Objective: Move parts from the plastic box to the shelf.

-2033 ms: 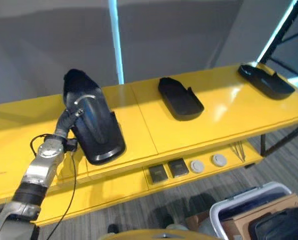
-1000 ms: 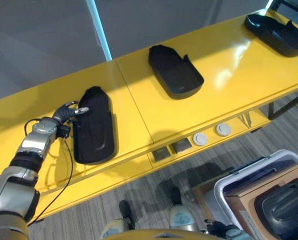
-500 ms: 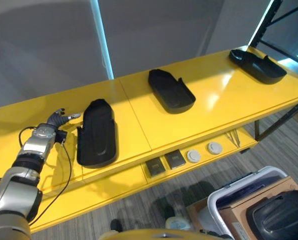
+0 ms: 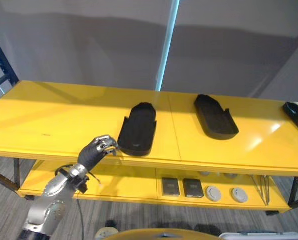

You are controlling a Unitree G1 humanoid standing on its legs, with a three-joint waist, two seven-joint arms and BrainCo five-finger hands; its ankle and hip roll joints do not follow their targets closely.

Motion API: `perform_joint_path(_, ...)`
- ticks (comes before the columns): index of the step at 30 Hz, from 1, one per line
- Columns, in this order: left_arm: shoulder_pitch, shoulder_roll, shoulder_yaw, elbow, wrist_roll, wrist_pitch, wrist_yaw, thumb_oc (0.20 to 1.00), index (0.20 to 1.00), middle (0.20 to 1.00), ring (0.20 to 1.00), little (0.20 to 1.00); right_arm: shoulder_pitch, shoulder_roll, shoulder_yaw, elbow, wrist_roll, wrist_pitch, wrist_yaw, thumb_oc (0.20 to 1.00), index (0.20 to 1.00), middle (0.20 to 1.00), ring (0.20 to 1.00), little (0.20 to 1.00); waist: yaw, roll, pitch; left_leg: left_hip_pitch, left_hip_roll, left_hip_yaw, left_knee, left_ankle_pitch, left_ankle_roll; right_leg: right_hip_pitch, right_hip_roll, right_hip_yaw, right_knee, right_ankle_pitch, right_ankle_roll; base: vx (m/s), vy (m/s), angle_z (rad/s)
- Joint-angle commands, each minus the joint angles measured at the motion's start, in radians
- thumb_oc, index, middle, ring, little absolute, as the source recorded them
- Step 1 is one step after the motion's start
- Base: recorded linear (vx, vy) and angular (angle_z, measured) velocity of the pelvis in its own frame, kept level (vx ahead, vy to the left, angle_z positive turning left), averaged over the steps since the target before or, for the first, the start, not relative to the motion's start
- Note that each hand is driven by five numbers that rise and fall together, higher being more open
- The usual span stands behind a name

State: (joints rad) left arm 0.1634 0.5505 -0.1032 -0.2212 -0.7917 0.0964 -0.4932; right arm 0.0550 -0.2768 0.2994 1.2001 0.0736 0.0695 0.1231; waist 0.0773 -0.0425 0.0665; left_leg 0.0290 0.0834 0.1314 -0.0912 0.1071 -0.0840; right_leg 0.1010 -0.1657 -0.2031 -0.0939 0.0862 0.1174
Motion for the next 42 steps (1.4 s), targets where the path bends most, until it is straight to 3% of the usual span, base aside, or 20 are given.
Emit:
perform_joint_path(1,-0.195,-0.024,-0.057,-0.068,0.01,-0.063,-0.108,0.2,0.2,0.2,0.2,0.2,-0.161,0.001,0.004,0.054,0.039,-0.024,0.009,1.0,1.0,1.0,1.0,1.0,-0.007,0.078,0.034,0.095,0.038,-0.008,0.004,-0.078,0.009,0.059,-0.009,-0.032,0.007,-0.016,0.026,-0.02,-0.003,0.24)
perform_joint_path(8,-0.175,0.022,-0.125,-0.035,0.061,0.006,-0.069,0.2,0.2,0.2,0.2,0.2,-0.186,0.006,0.011,0.058,0.065,-0.016,0.007,1.0,1.0,1.0,1.0,1.0,-0.011,0.094,0.032,0.086,0.041,-0.001,0.004,-0.072,0.001,0.045,-0.019,-0.04,0.007,-0.01,0.036,0.02,0.005,0.04)
perform_joint_path(12,-0.158,0.017,-0.148,0.003,-0.032,0.058,-0.107,0.2,0.2,0.2,0.2,0.2,-0.165,0.009,0.003,0.062,0.138,-0.004,-0.025,1.0,1.0,1.0,1.0,1.0,-0.025,0.1,0.037,0.079,0.042,0.006,0.004,-0.069,0.0,0.031,-0.016,-0.03,0.007,-0.006,0.038,0.05,0.005,0.09)
perform_joint_path(22,-0.185,-0.011,-0.189,0.108,-0.034,-0.017,-0.082,0.2,0.2,0.2,0.2,0.2,-0.104,-0.01,-0.028,0.059,0.11,-0.005,-0.041,1.0,1.0,1.0,1.0,1.0,-0.082,0.108,0.065,0.055,0.038,0.037,0.004,-0.066,0.002,-0.016,-0.018,0.003,0.007,0.008,0.041,0.04,0.012,-0.07)
perform_joint_path(34,-0.31,-0.075,-0.205,0.21,0.015,-0.08,0.038,0.2,0.2,0.2,0.2,0.2,-0.078,-0.022,0.013,-0.047,0.103,-0.032,-0.024,1.0,1.0,1.0,1.0,1.0,-0.146,0.119,0.121,0.007,0.028,0.058,0.004,-0.057,0.004,-0.09,-0.025,0.056,0.007,0.028,0.036,0.02,0.03,-0.11)
perform_joint_path(42,-0.427,-0.093,-0.191,0.333,-0.002,-0.12,0.128,0.2,0.2,0.2,0.2,0.2,-0.089,-0.052,0.041,-0.137,0.1,0.002,-0.017,1.0,1.0,1.0,1.0,1.0,-0.202,0.133,0.179,-0.022,0.018,0.073,0.004,-0.04,0.002,-0.141,-0.031,0.096,0.007,0.044,0.034,-0.01,0.048,-0.1)
